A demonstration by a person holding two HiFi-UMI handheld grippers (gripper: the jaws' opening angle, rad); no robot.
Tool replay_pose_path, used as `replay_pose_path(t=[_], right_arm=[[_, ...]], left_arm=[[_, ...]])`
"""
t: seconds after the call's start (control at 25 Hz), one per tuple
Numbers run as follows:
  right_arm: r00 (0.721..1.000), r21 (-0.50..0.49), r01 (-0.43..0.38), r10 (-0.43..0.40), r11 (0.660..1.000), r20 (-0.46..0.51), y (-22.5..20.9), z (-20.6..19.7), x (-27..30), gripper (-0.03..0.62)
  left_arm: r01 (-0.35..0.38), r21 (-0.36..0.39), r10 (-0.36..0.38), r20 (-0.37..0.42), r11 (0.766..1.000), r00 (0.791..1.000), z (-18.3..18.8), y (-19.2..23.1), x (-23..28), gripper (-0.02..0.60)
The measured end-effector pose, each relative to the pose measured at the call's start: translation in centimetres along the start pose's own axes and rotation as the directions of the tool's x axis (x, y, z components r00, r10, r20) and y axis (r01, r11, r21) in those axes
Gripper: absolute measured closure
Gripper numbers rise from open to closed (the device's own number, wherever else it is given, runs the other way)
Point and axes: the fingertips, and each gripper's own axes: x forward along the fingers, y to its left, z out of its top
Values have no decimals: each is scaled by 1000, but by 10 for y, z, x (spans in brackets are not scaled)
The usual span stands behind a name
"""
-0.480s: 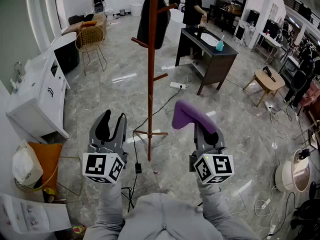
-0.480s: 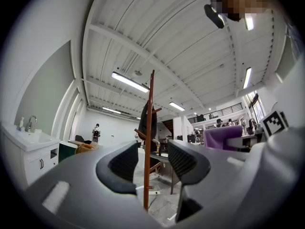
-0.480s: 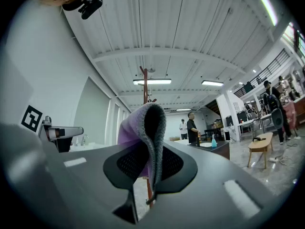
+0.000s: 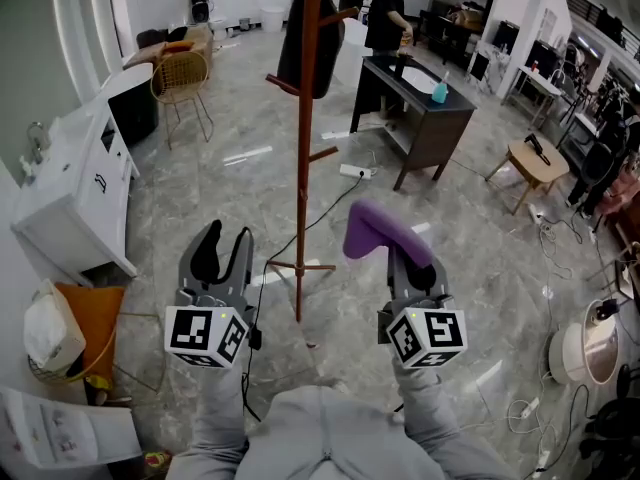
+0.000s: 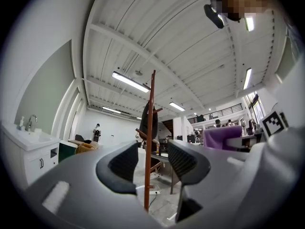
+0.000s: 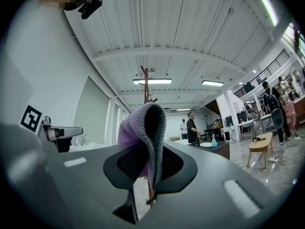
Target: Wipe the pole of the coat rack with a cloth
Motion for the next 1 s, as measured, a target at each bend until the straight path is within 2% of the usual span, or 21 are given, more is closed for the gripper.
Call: replay_pose_path(t=[0.48,1.0], right_arm=[[999,1,35,-35,999,14,23,1,5,549],[998,17,62,-62,998,13,41,-14,23,549]], left_arm=[[34,-22,-34,13,999,999,1,23,-1,377],[76,-47,-77,-5,996,997,-17,50,11,377]])
